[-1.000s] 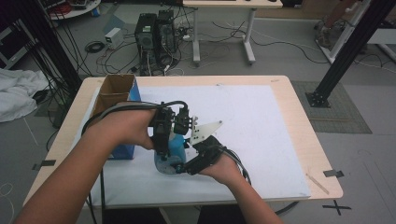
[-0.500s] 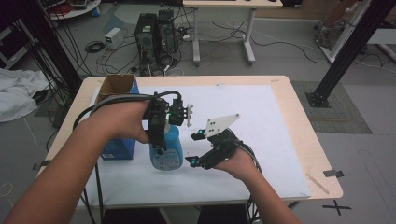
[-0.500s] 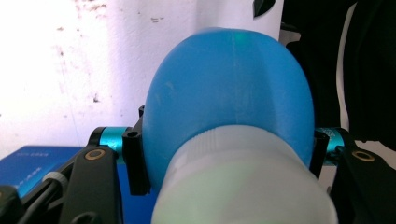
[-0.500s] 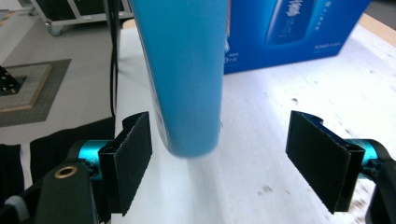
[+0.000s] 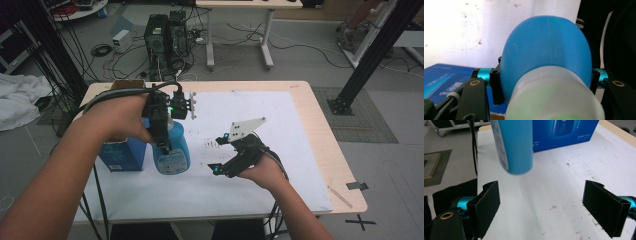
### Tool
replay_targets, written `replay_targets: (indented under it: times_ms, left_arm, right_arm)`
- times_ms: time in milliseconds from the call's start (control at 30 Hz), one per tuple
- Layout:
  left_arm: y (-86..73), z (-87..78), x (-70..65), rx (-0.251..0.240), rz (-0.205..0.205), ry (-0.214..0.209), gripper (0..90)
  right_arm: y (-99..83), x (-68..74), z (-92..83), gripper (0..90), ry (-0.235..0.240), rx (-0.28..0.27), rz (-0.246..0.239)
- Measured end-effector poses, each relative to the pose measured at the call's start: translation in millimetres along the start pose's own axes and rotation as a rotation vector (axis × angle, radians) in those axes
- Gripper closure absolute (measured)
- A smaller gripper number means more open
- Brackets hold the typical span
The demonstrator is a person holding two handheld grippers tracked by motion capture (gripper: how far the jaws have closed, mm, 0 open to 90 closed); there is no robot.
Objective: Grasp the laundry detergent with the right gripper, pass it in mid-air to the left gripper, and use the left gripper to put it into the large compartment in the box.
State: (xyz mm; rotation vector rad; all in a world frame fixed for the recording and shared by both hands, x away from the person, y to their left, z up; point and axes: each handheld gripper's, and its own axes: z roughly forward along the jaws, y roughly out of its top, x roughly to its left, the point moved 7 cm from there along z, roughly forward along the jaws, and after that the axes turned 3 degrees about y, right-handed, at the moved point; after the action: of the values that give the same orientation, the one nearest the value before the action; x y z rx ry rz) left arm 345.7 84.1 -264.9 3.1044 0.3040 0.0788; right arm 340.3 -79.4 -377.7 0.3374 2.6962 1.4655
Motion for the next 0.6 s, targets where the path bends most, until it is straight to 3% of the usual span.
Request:
replay_targets:
  times_ms: [300,367,433,500,533,600]
  left_arm:
    - [-11.1,-19.9,16.4,0.003,-0.116,0.018,38.1]
    - [-12.0,-21.7,18.5,0.000,-0.122,0.021,38.1]
    - [-15.1,-26.0,22.8,-0.004,-0.154,0.020,38.1]
    - [-15.1,-26.0,22.8,-0.004,-0.154,0.020,38.1]
    - [-21.7,-37.0,30.5,-0.022,-0.200,0.029,38.1]
    - [-25.0,-42.9,33.3,-0.018,-0.216,0.041,38.0]
  right_arm:
    - [-3.6,-3.2,0.1,13.6,-0.005,0.023,0.003]
    - [-3.7,-3.4,0.0,13.6,-0.007,0.024,0.004]
    - [-4.1,-3.8,-0.3,13.6,-0.009,0.024,0.007]
    - [-4.2,-4.1,-0.5,13.6,-0.012,0.024,0.007]
    - [-5.2,-4.3,-1.4,13.6,-0.010,0.025,0.011]
    - [-6.5,-4.8,-1.5,13.6,-0.013,0.029,0.013]
